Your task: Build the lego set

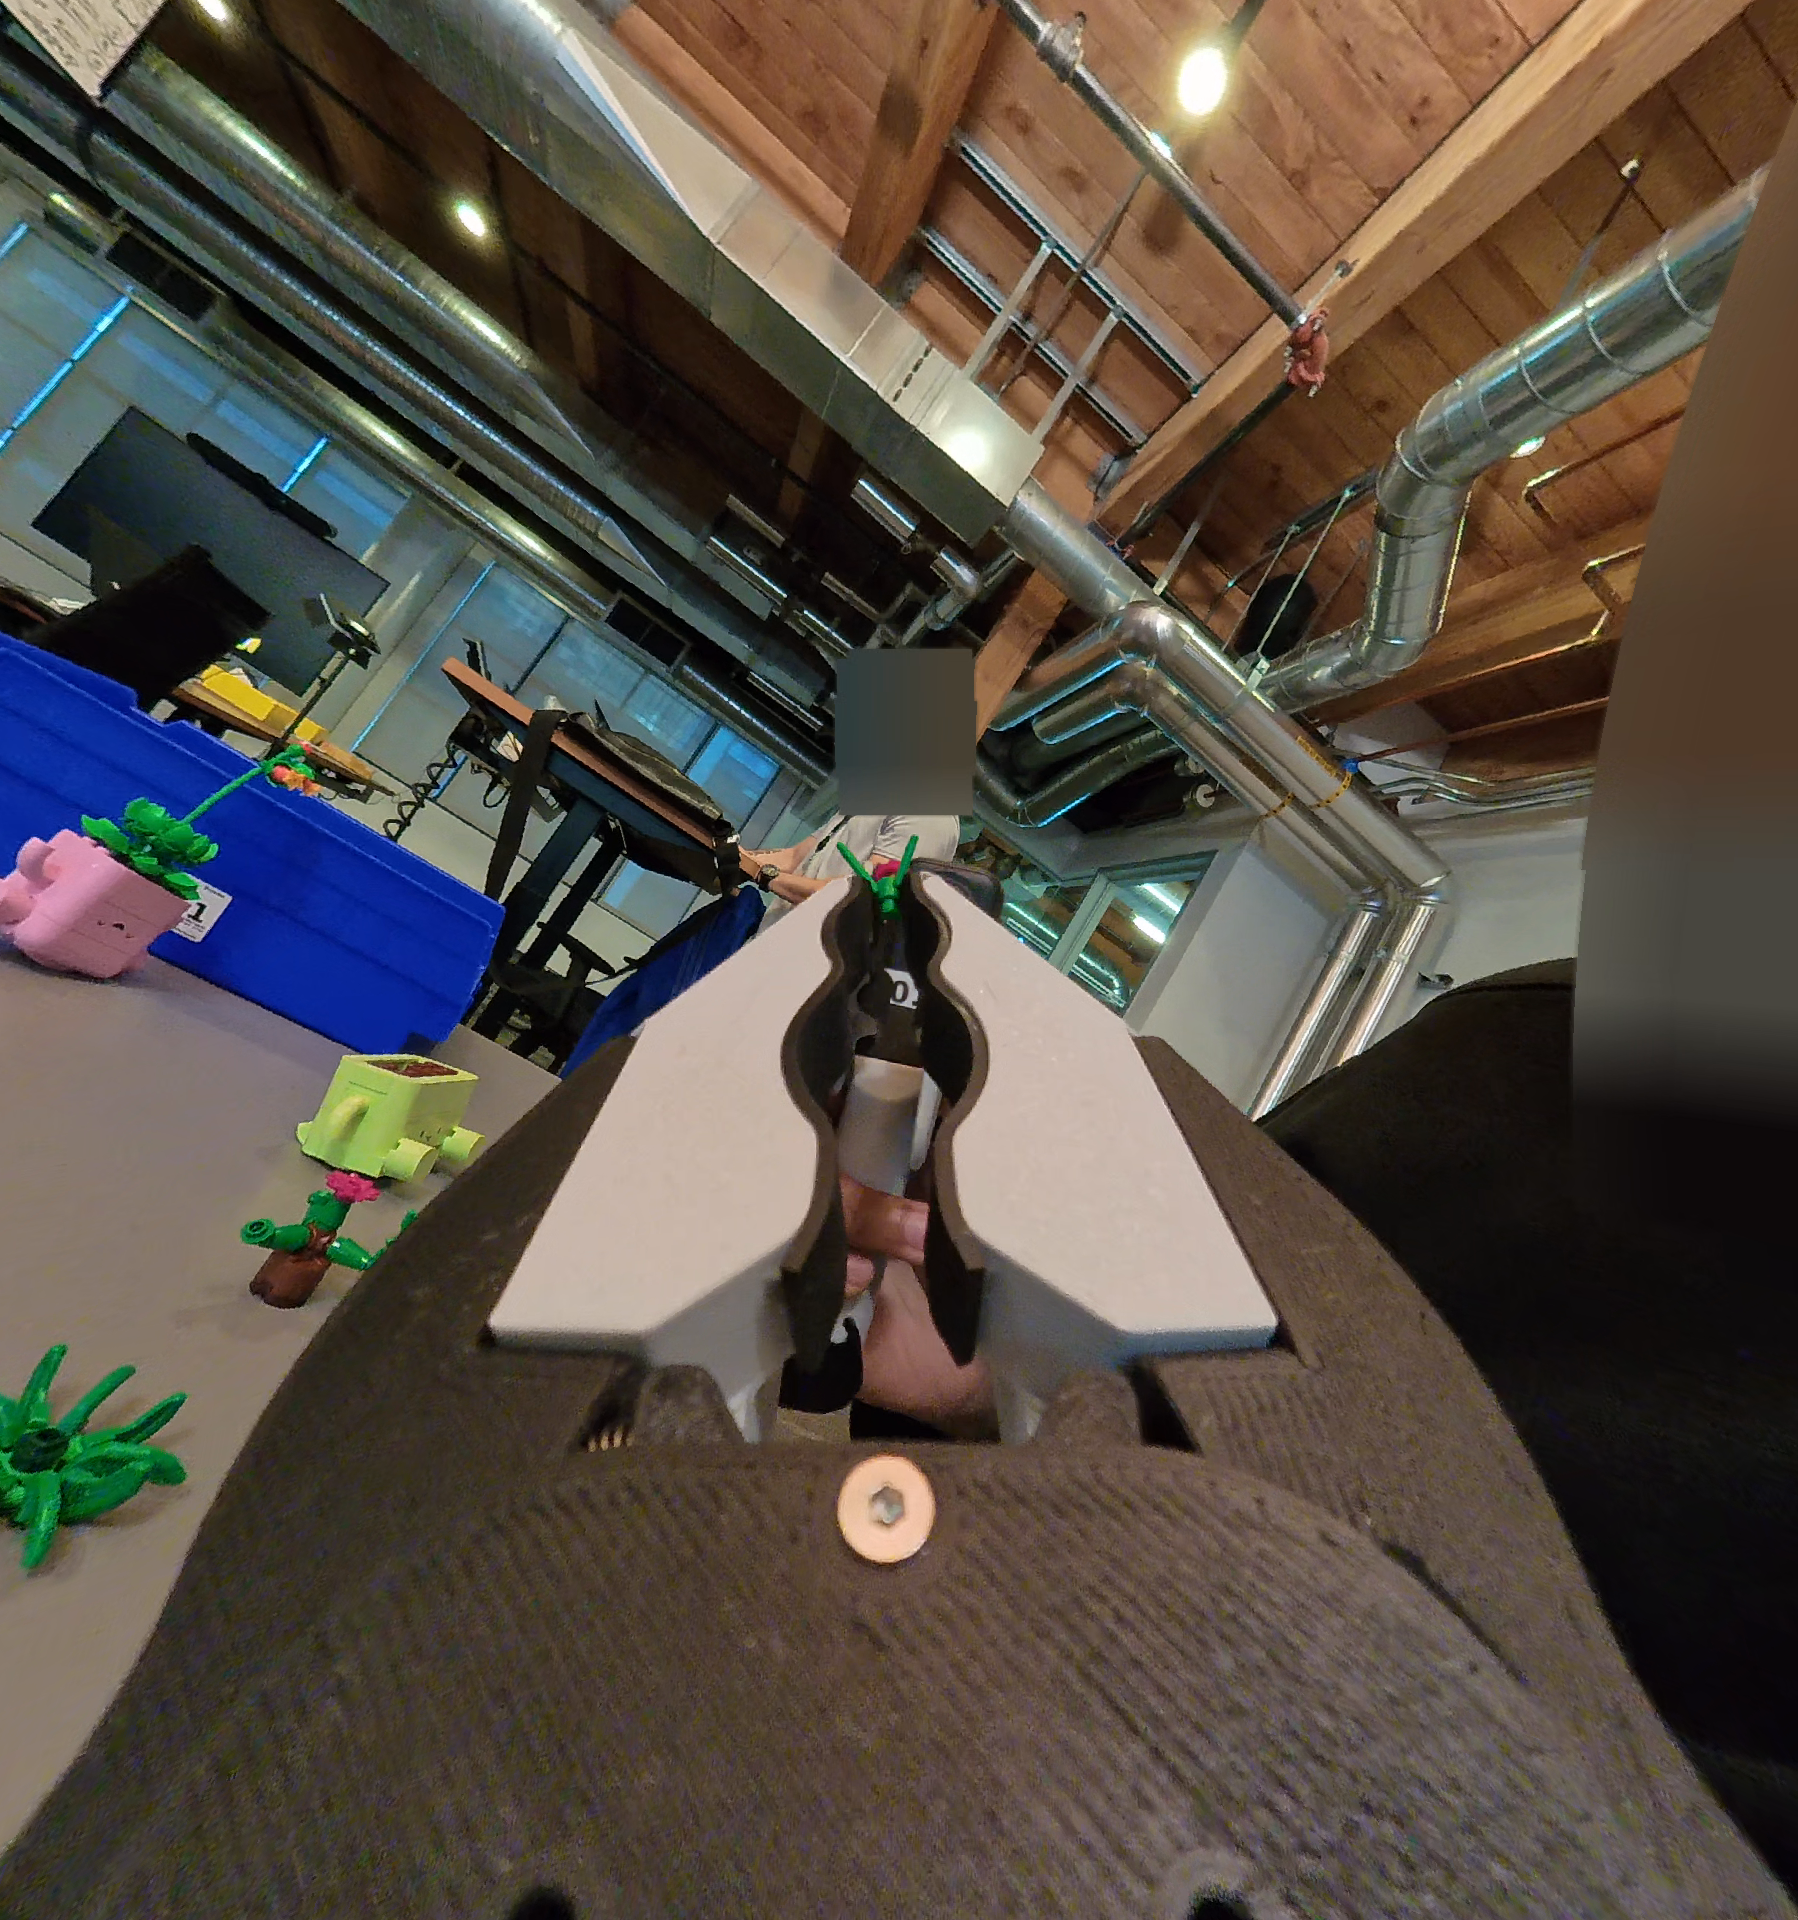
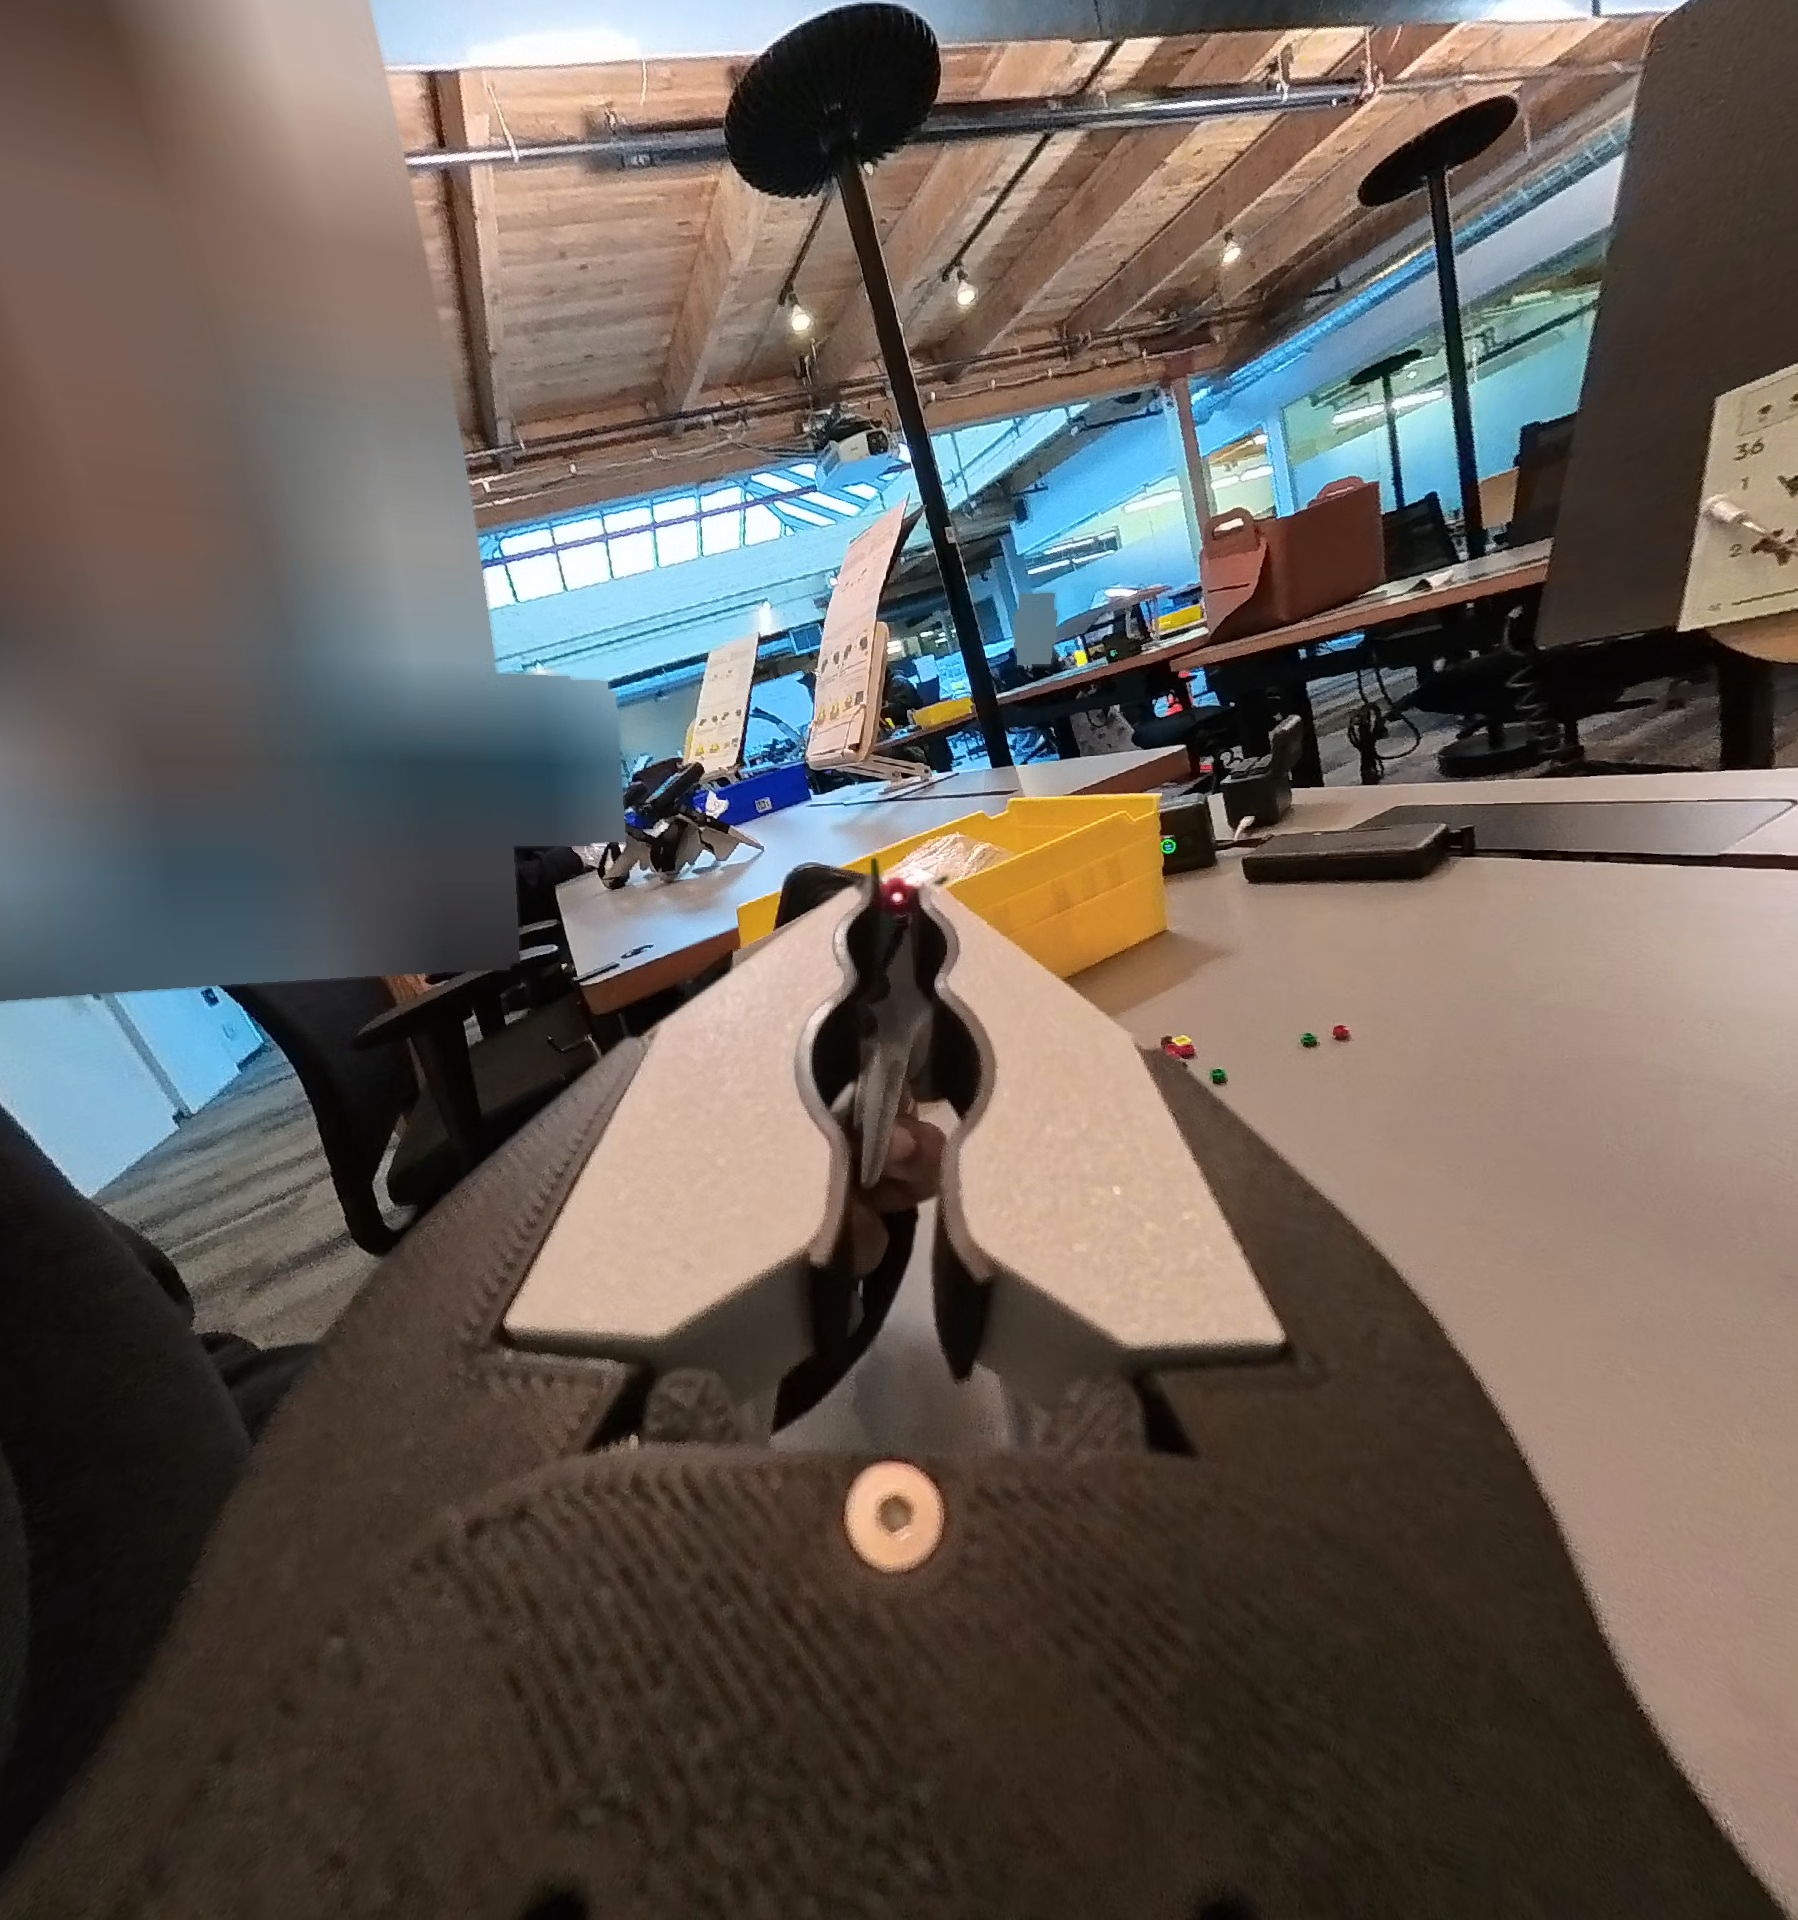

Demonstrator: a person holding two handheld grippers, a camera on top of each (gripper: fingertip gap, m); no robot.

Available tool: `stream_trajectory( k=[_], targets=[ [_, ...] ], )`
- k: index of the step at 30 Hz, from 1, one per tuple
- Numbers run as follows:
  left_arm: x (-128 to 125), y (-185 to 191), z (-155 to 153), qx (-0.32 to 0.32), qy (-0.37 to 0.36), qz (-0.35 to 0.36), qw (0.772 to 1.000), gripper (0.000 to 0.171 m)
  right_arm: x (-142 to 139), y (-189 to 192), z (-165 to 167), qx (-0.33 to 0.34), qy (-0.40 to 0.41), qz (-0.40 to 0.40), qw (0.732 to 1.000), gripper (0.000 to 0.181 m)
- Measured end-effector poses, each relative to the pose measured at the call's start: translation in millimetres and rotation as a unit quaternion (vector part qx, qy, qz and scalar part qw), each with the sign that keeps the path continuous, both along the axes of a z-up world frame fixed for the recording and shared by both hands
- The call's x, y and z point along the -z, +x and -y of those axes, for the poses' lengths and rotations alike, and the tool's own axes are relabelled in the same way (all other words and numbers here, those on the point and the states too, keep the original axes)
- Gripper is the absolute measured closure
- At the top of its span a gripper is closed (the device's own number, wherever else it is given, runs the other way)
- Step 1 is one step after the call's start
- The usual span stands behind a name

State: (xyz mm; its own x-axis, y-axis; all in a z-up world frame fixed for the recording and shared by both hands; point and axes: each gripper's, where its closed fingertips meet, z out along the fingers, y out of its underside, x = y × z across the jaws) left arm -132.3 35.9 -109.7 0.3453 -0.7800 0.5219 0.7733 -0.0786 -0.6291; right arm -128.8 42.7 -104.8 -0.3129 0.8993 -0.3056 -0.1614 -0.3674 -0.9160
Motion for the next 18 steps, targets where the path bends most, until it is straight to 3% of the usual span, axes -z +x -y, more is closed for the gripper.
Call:
stream_trajectory(
  k=[18],
  targets=[
    [3.1,0.5,-3.2,0.003,-0.011,0.002,1.000,0.168,1.2,-1.6,0.3,-0.007,-0.004,0.004,1.000,0.178]
  ],
)
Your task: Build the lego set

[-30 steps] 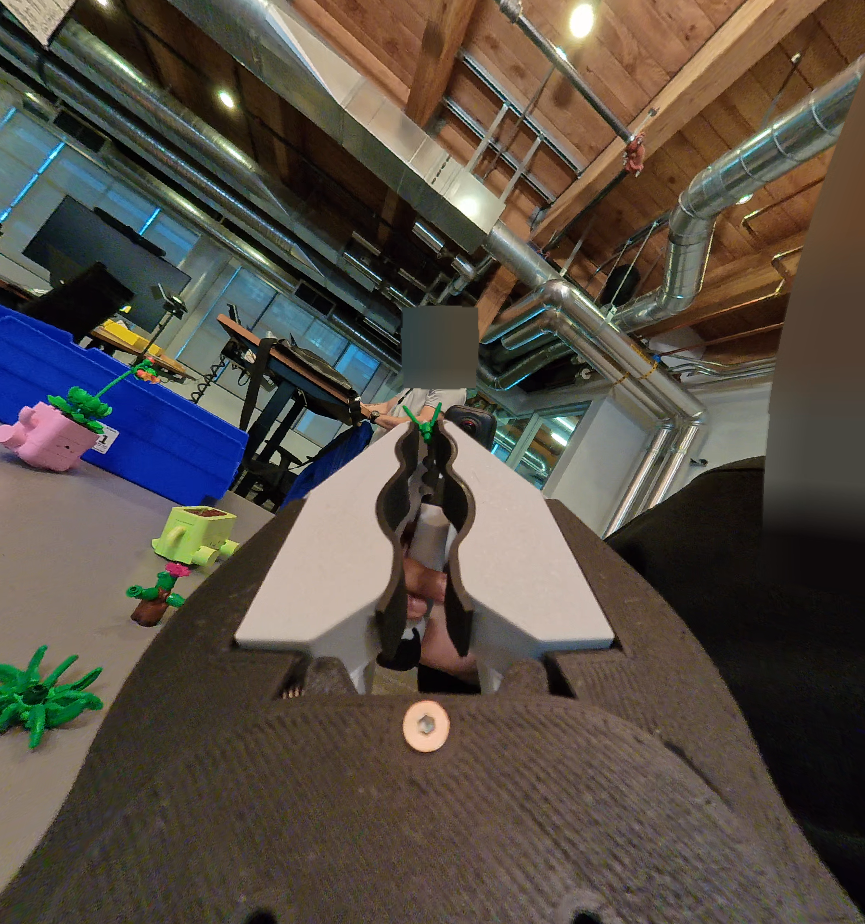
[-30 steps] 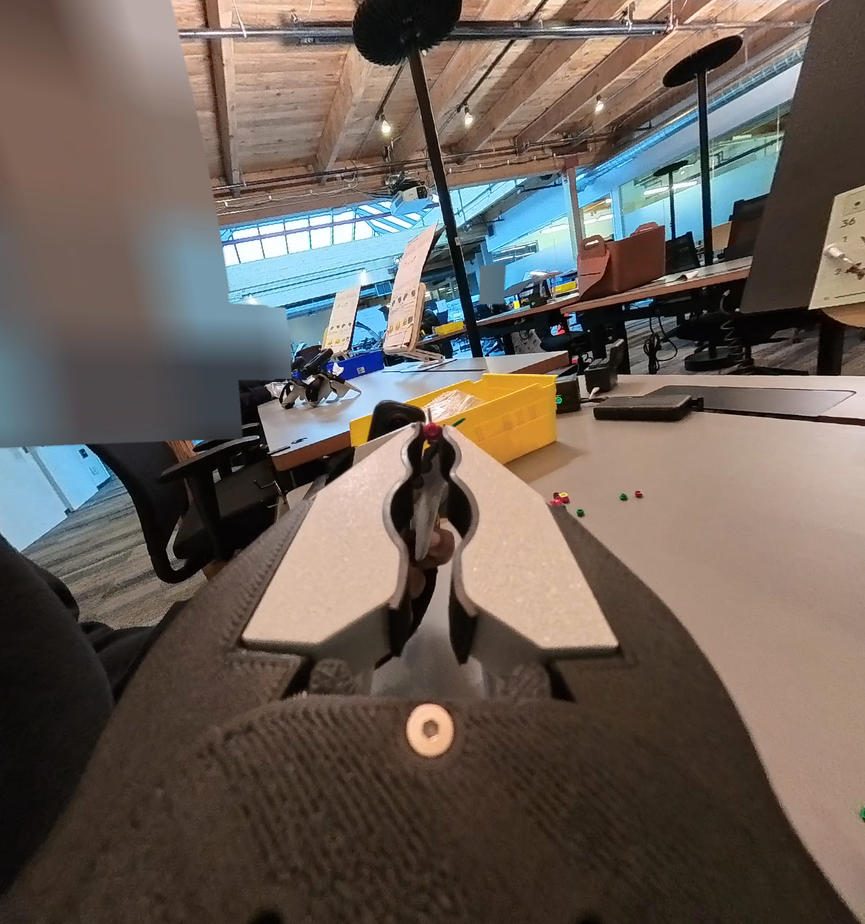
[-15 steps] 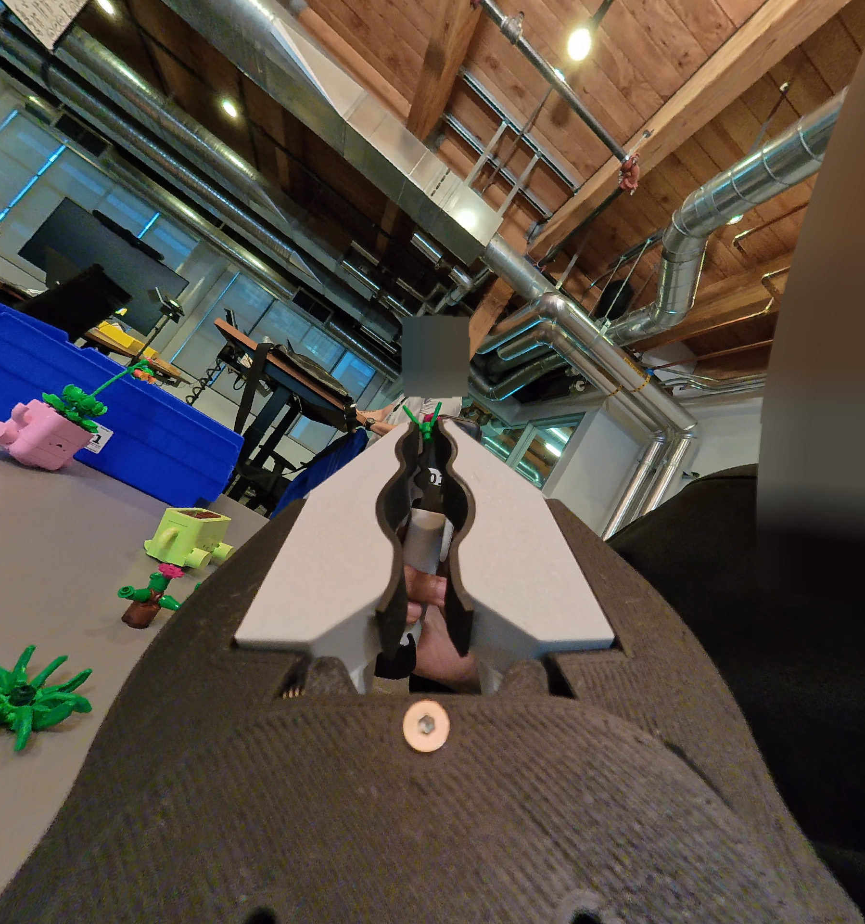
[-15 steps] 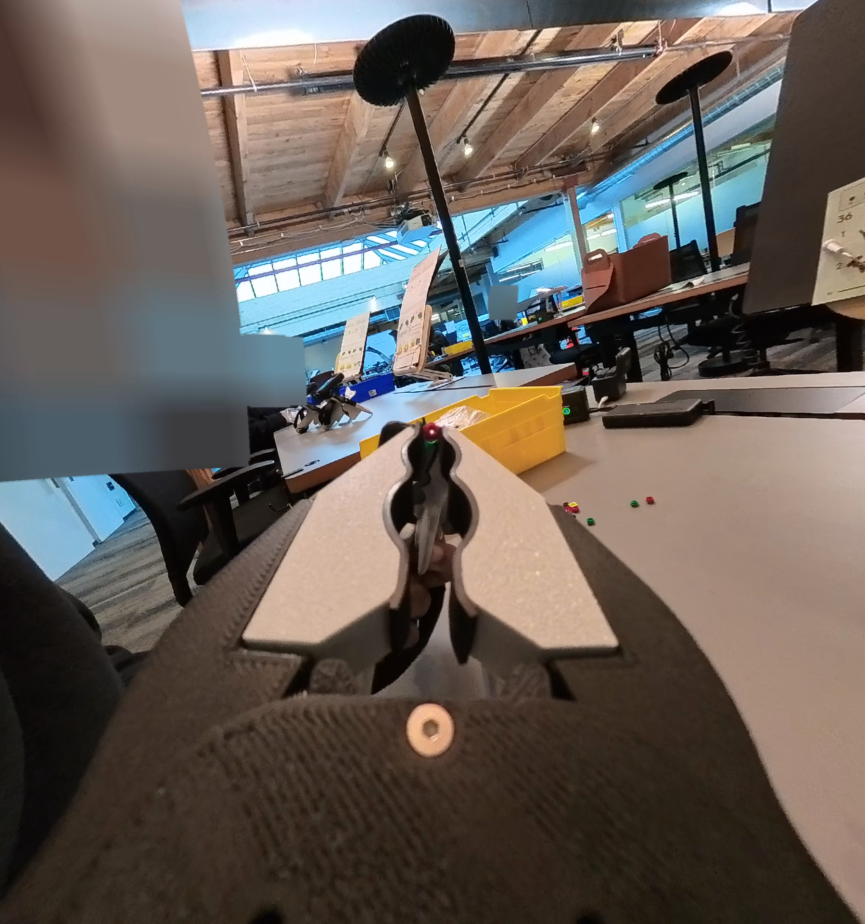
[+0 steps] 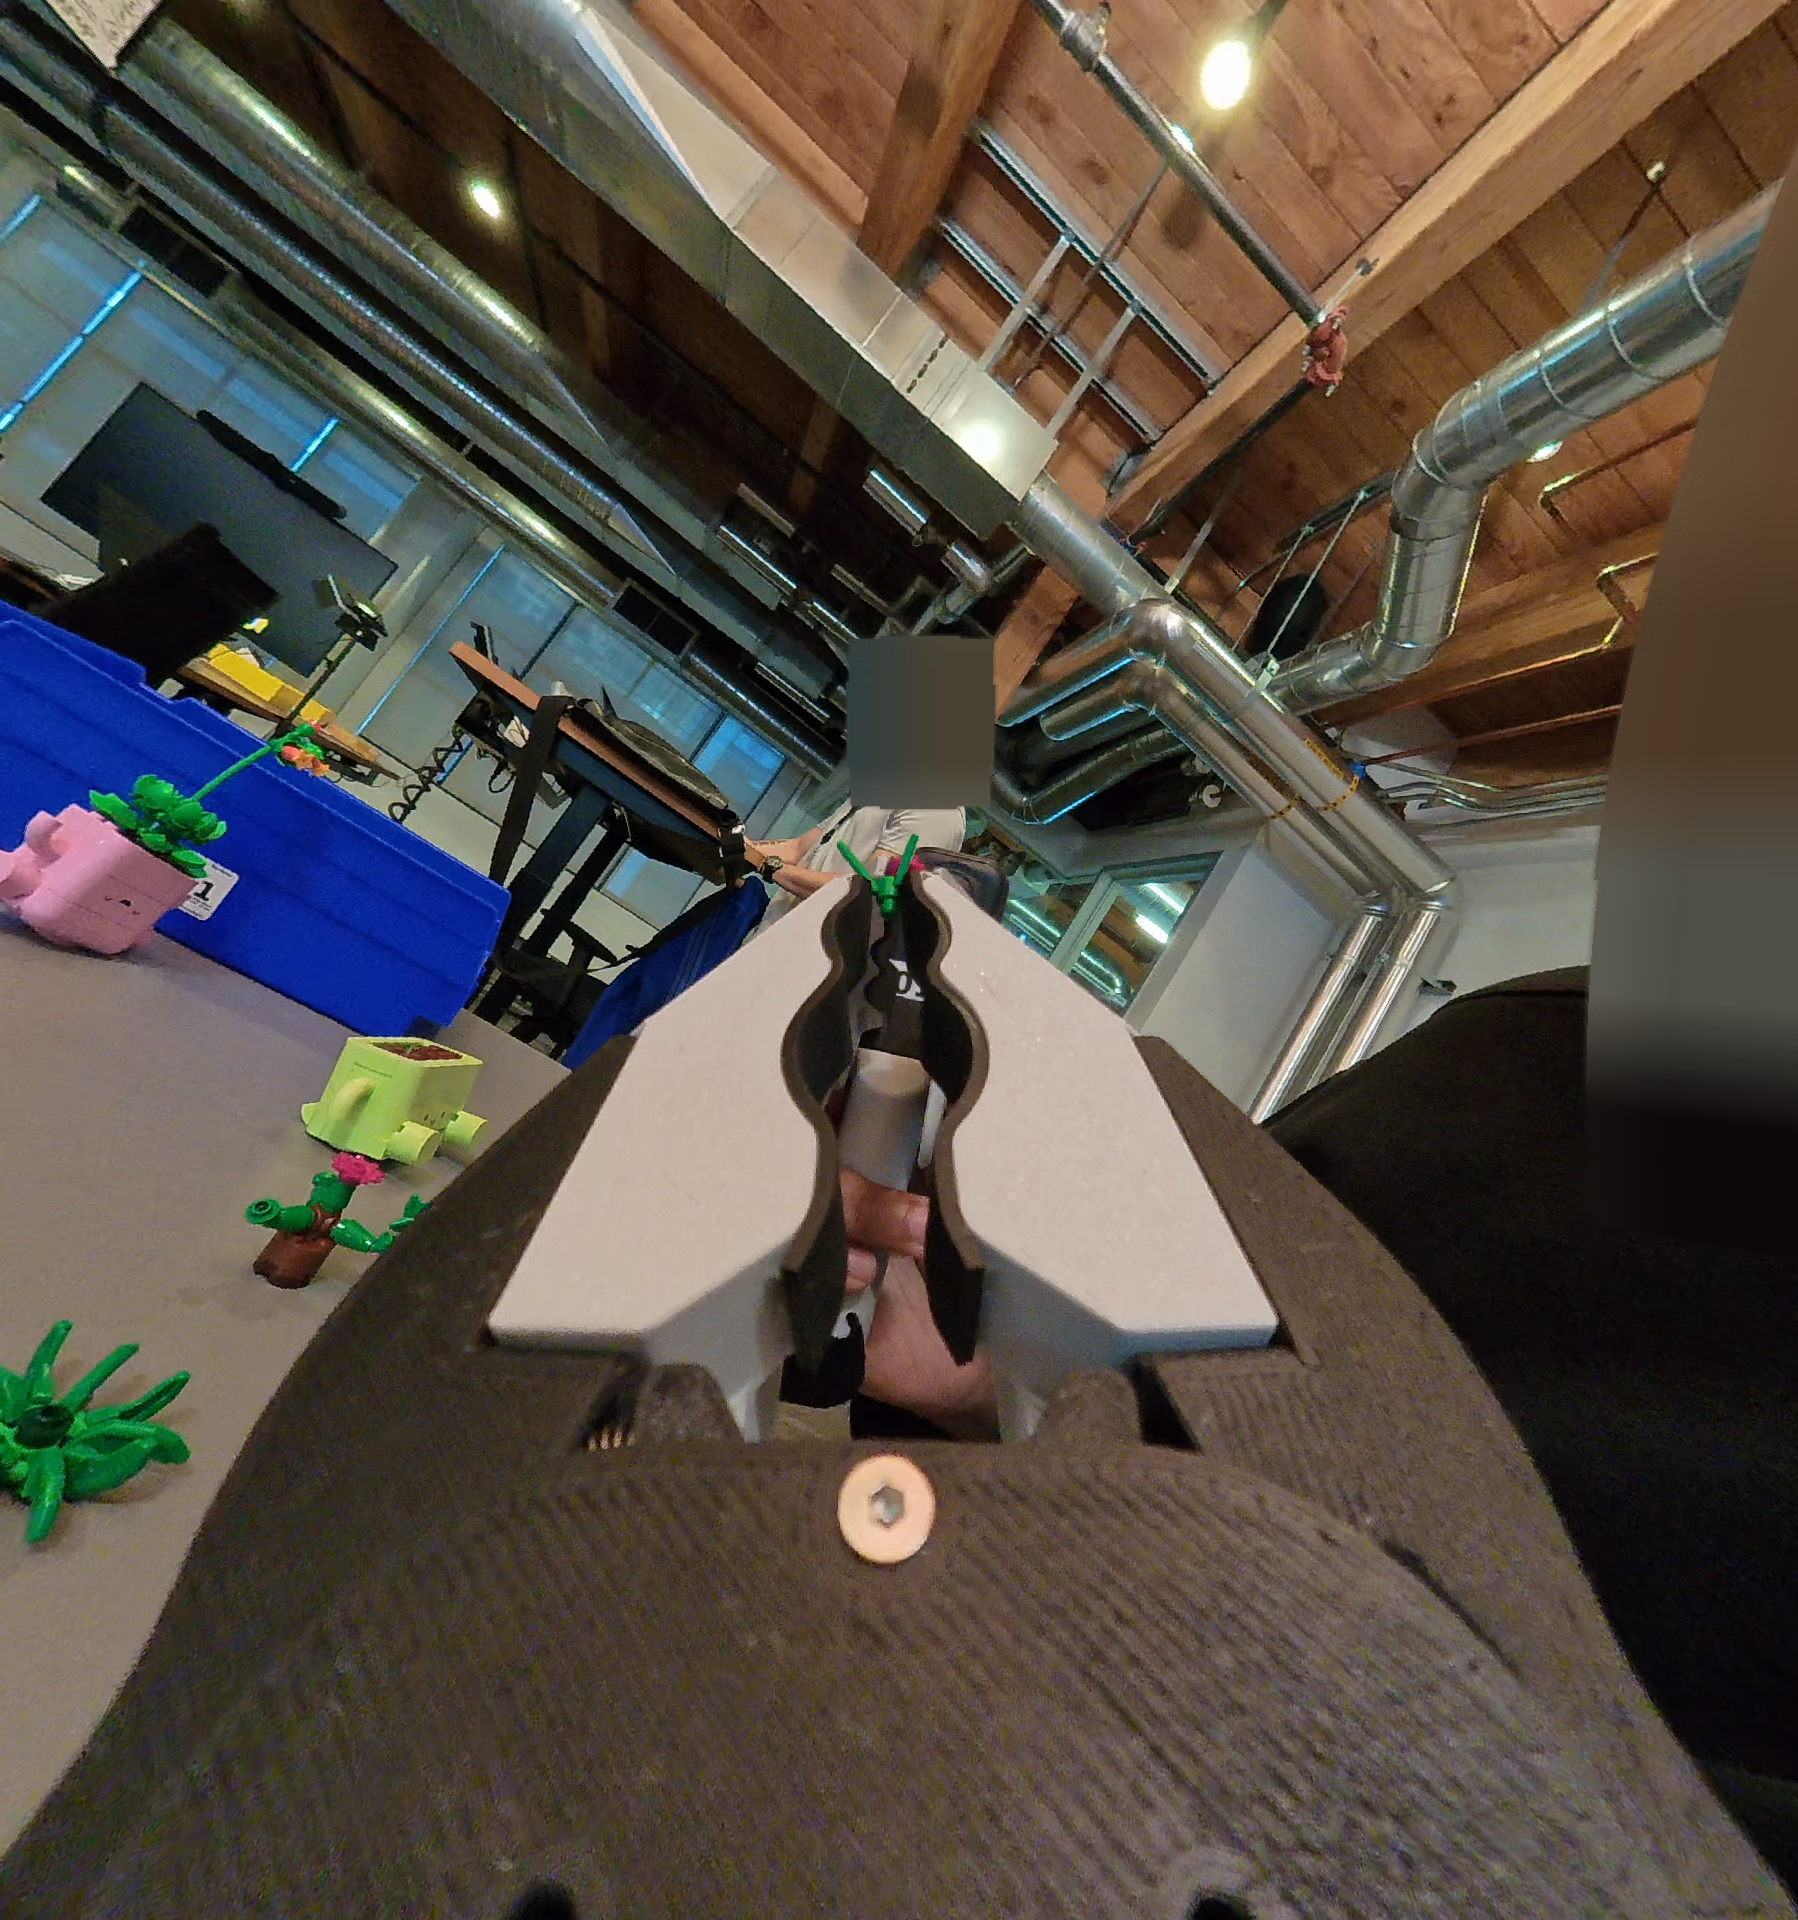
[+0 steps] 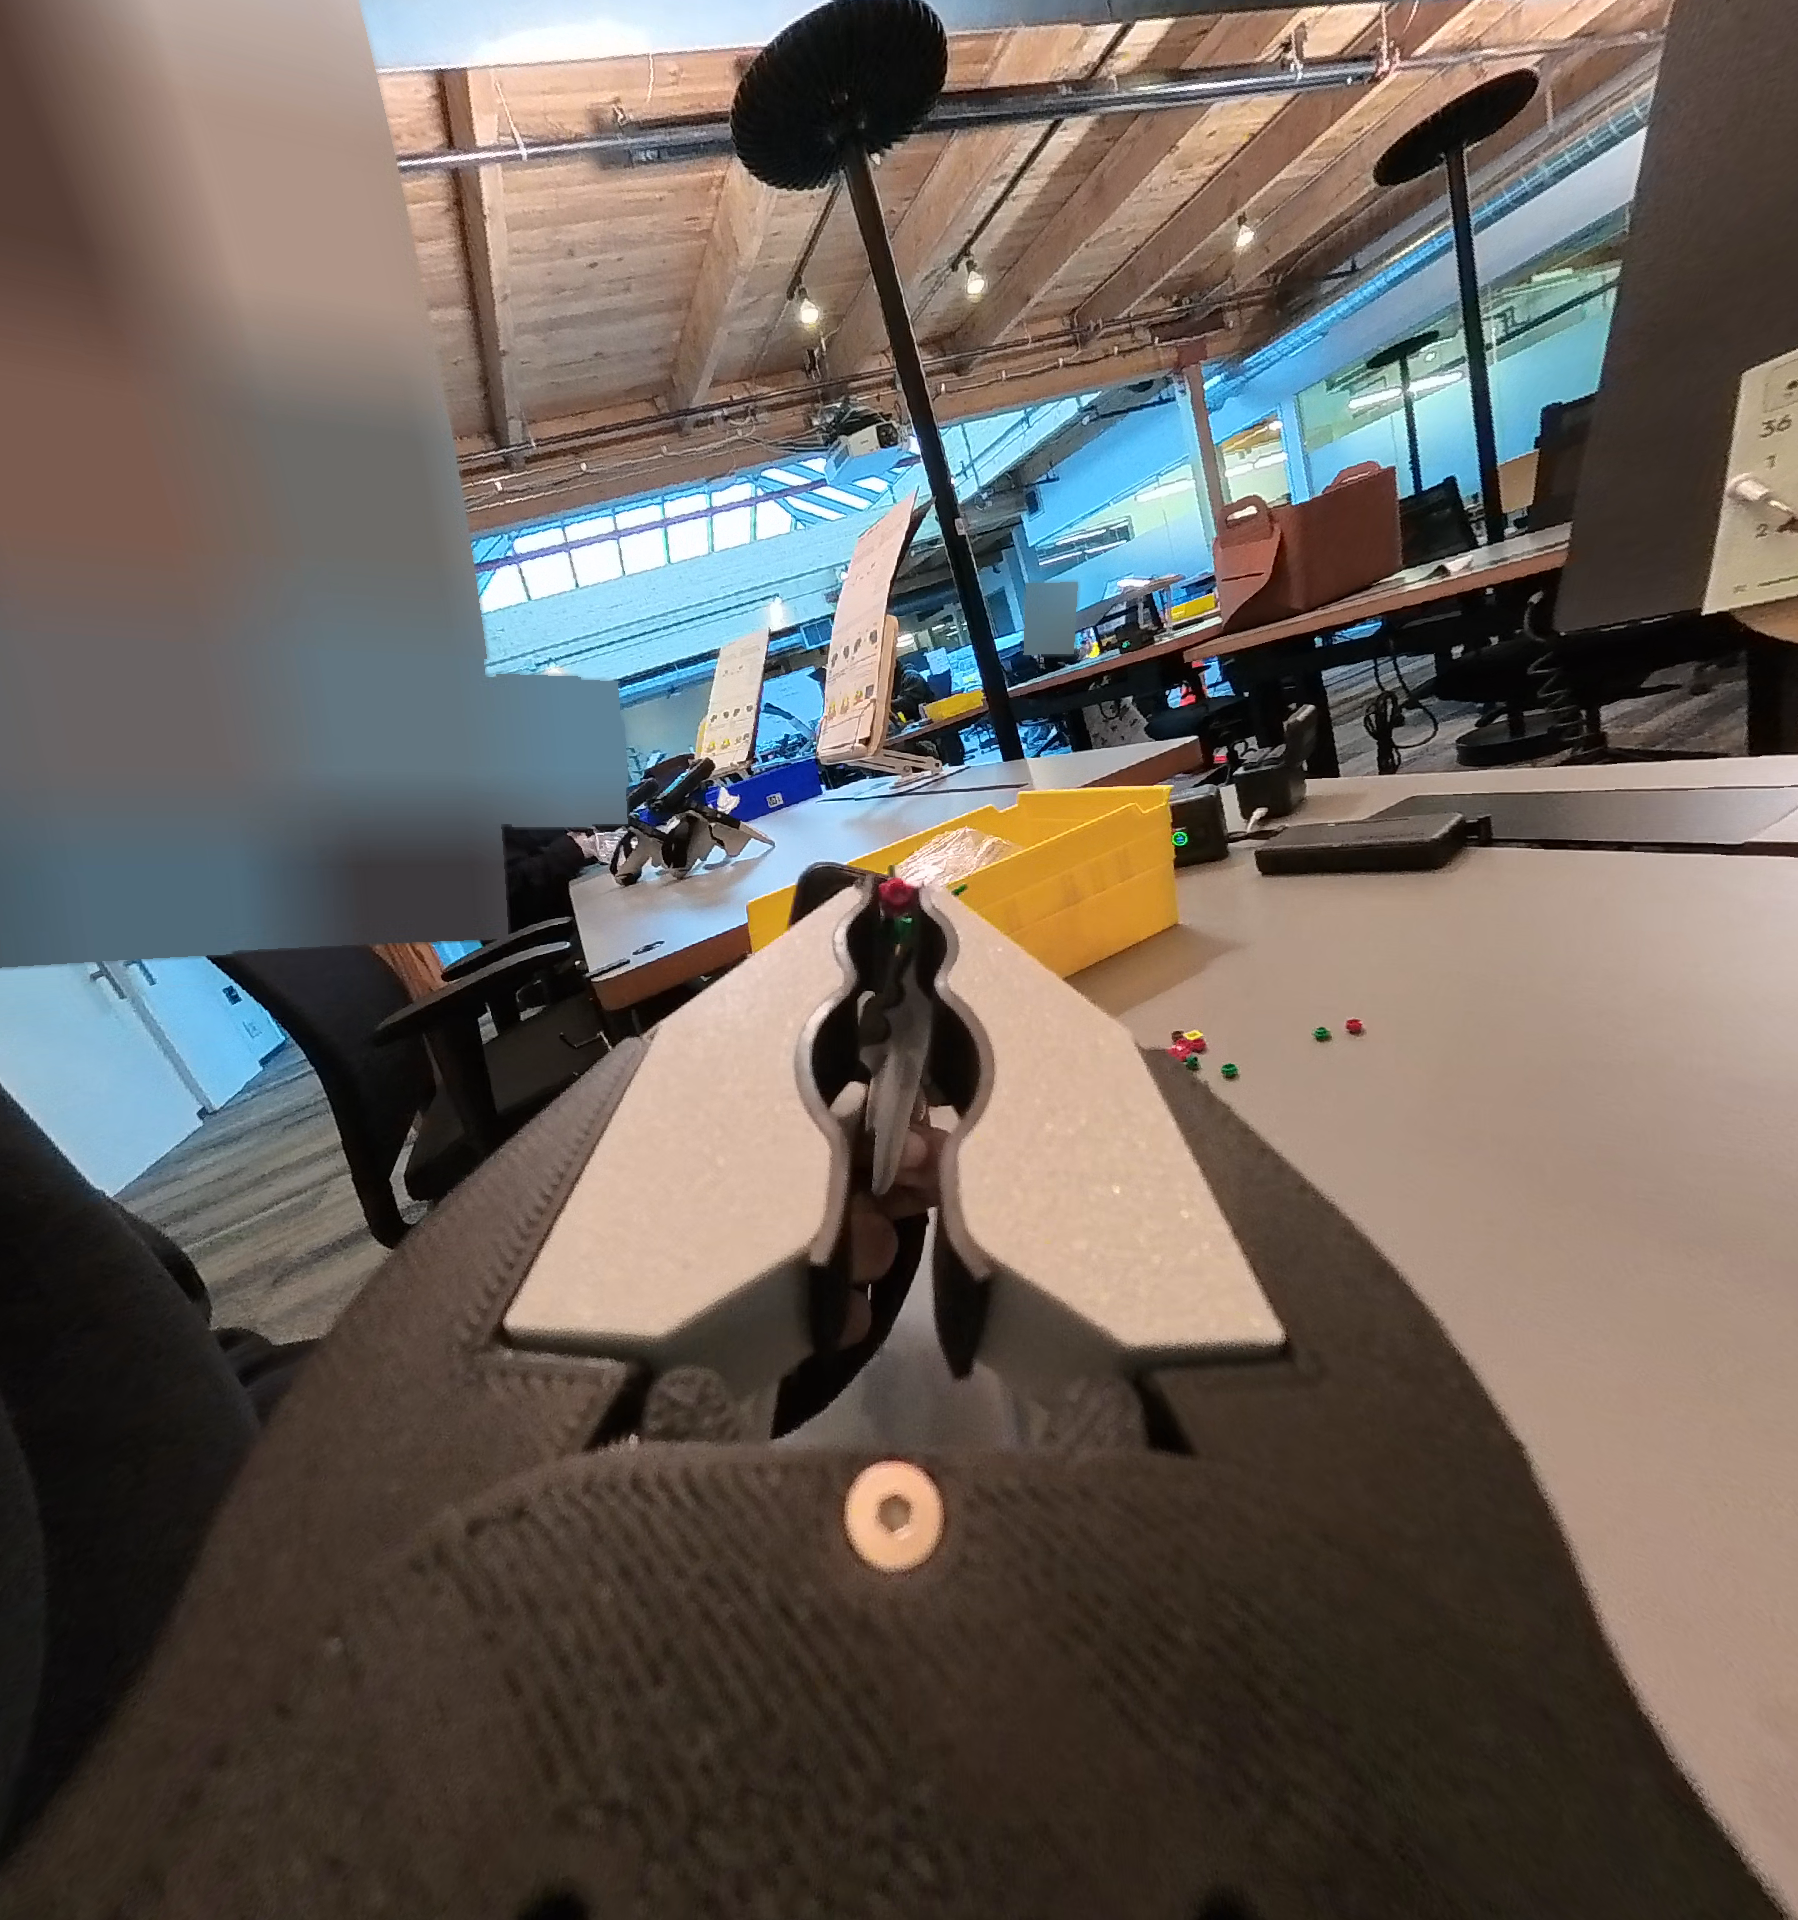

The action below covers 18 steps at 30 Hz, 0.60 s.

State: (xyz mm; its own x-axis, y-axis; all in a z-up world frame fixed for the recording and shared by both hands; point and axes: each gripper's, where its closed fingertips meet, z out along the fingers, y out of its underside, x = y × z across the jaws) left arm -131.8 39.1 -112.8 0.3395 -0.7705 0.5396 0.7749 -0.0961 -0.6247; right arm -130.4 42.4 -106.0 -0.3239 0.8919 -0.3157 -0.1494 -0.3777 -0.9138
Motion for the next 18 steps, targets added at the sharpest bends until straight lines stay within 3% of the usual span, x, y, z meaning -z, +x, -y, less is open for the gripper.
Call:
stream_trajectory(
  k=[18],
  targets=[
    [-3.5,-0.8,2.8,-0.046,0.012,-0.039,0.998,0.168,-2.1,-0.7,2.8,0.006,0.013,0.002,1.000,0.178]
  ],
)
